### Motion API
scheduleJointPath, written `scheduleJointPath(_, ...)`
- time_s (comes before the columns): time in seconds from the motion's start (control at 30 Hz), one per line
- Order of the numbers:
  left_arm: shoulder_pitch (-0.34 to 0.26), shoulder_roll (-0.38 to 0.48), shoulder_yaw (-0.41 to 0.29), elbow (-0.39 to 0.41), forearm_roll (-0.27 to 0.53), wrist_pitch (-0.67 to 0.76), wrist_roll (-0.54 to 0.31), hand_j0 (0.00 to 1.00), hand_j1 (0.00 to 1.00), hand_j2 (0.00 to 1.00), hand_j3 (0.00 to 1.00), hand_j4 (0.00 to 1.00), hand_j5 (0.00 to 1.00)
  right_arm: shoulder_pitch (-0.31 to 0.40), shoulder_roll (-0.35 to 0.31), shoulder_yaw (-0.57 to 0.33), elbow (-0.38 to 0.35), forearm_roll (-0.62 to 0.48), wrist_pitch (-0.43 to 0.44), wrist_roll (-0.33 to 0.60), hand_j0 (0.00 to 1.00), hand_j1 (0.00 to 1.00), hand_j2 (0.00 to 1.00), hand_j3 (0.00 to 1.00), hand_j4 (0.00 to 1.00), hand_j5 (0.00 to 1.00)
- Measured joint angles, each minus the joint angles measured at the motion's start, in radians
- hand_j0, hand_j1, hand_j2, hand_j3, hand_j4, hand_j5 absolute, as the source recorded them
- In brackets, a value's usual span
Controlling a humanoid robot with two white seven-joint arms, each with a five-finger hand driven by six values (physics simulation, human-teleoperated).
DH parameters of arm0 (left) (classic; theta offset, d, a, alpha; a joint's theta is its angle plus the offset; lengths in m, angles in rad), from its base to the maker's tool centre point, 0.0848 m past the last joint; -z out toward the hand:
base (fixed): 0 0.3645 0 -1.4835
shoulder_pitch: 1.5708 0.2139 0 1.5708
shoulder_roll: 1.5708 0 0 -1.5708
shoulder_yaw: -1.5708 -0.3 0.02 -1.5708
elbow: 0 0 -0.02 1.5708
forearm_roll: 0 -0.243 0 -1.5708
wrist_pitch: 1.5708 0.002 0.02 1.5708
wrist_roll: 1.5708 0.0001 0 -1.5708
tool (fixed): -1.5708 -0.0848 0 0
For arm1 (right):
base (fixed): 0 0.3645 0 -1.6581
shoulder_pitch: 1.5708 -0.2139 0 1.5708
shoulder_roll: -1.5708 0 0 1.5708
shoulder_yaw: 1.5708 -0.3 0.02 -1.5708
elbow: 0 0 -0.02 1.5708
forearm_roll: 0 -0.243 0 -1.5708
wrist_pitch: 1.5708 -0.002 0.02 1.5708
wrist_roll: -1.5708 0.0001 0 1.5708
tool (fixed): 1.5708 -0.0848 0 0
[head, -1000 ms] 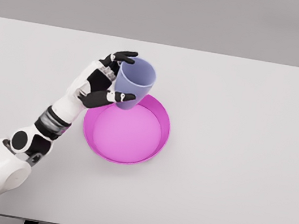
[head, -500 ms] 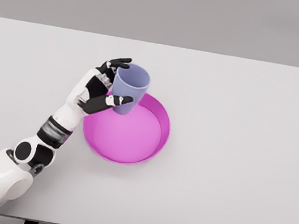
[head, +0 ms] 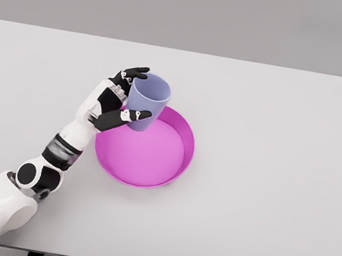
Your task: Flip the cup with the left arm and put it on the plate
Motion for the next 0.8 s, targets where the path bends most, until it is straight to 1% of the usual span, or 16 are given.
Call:
scheduleJointPath(0.13, 0.0, 0.001, 0.002, 0.003, -0.001, 0.0, 0.0, 0.56, 0.56, 0.56, 0.56, 0.56, 0.56, 0.0, 0.0, 0.0, 0.0, 0.0, 0.0, 0.0, 1.0, 1.0, 1.0, 1.0, 1.0, 1.0)
scheduleJointPath(0.4, -0.003, 0.001, 0.009, 0.009, -0.008, 0.0, 0.002, 0.55, 0.55, 0.55, 0.55, 0.55, 0.55, 0.0, 0.0, 0.0, 0.0, 0.0, 0.0, 0.0, 1.0, 1.0, 1.0, 1.0, 1.0, 1.0)
scheduleJointPath(0.43, -0.003, 0.001, 0.01, 0.007, -0.012, 0.0, 0.015, 0.55, 0.55, 0.55, 0.55, 0.55, 0.55, 0.0, 0.0, 0.0, 0.0, 0.0, 0.0, 0.0, 1.0, 1.0, 1.0, 1.0, 1.0, 1.0)
scheduleJointPath(0.57, -0.003, 0.0, 0.015, -0.01, -0.049, 0.0, 0.121, 0.55, 0.55, 0.55, 0.55, 0.55, 0.55, 0.0, 0.0, 0.0, 0.0, 0.0, 0.0, 0.0, 1.0, 1.0, 1.0, 1.0, 1.0, 1.0)
scheduleJointPath(0.73, 0.0, -0.011, 0.01, -0.019, -0.071, 0.0, 0.211, 0.55, 0.55, 0.55, 0.55, 0.55, 0.55, 0.0, 0.0, 0.0, 0.0, 0.0, 0.0, 0.0, 1.0, 1.0, 1.0, 1.0, 1.0, 1.0)
scheduleJointPath(0.77, 0.014, -0.011, 0.007, -0.027, -0.076, 0.0, 0.222, 0.55, 0.55, 0.55, 0.55, 0.55, 0.55, 0.0, 0.0, 0.0, 0.0, 0.0, 0.0, 0.0, 1.0, 1.0, 1.0, 1.0, 1.0, 1.0)
scheduleJointPath(0.8, 0.043, -0.011, 0.006, -0.042, -0.08, 0.0, 0.23, 0.55, 0.55, 0.55, 0.55, 0.55, 0.55, 0.0, 0.0, 0.0, 0.0, 0.0, 0.0, 0.0, 1.0, 1.0, 1.0, 1.0, 1.0, 1.0)
